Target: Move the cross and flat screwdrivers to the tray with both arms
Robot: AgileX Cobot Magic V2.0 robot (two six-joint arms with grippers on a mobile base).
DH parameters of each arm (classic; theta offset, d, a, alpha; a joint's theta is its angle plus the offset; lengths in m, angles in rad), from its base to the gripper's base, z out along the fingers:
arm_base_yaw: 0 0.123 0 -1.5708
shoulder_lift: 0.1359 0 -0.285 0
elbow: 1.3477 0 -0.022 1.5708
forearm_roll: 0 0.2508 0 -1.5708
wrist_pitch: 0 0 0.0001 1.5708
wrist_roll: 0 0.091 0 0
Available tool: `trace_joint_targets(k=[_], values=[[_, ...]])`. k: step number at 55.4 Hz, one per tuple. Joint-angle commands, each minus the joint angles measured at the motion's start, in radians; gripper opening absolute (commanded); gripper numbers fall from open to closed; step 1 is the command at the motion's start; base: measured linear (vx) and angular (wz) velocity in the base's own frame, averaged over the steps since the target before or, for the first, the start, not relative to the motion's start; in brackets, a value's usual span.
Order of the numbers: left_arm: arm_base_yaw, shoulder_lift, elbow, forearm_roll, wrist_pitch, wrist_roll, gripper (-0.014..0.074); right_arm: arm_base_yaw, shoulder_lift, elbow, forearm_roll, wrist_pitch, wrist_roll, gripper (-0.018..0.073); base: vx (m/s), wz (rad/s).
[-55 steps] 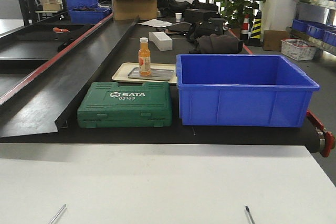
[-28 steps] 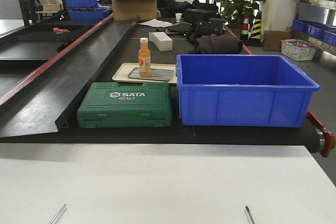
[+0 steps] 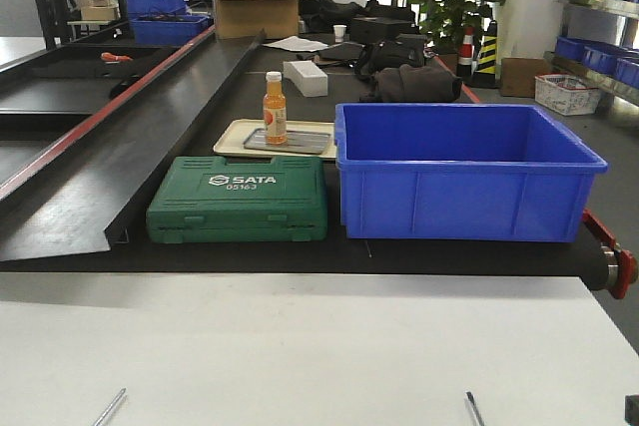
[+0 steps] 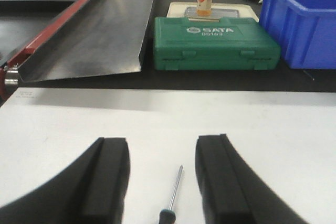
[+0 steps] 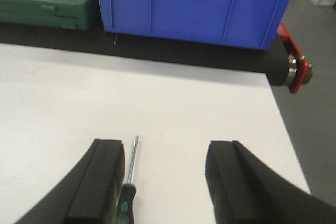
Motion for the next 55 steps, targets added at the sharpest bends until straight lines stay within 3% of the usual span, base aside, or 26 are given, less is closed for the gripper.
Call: trace_joint_targets(k=[1, 9, 21, 41, 55], values=[[0.001, 0.032, -0.030, -0.009, -0.044, -0.011, 0.0436, -0.004, 0.044, -0.034, 0.032, -0.047, 0.024, 0.0464, 0.00, 0.00], [0.001, 0.099, -0.034, -0.008, -0.006, 0.007, 0.0438, -0.003, 0.133, -0.087, 0.061, 0.164, 0.062, 0.0462, 0.00, 0.00], [0.001, 0.324, -0.207, -0.005, 0.194, 0.158, 0.0450, -0.003, 0.318, -0.281, 0.060, 0.412, 0.060, 0.0462, 0.00, 0.00], [0.001, 0.844, -0.609, -0.010, 0.569, 0.338, 0.0456, -0.003, 0.457, -0.372, 0.059, 0.348, 0.060, 0.0462, 0.00, 0.00], [0.001, 1.134, -0.777, -0.026, 0.632, 0.367, 0.0454, -0.003, 0.458, -0.372, 0.056, 0.321, 0.060, 0.0462, 0.00, 0.00]])
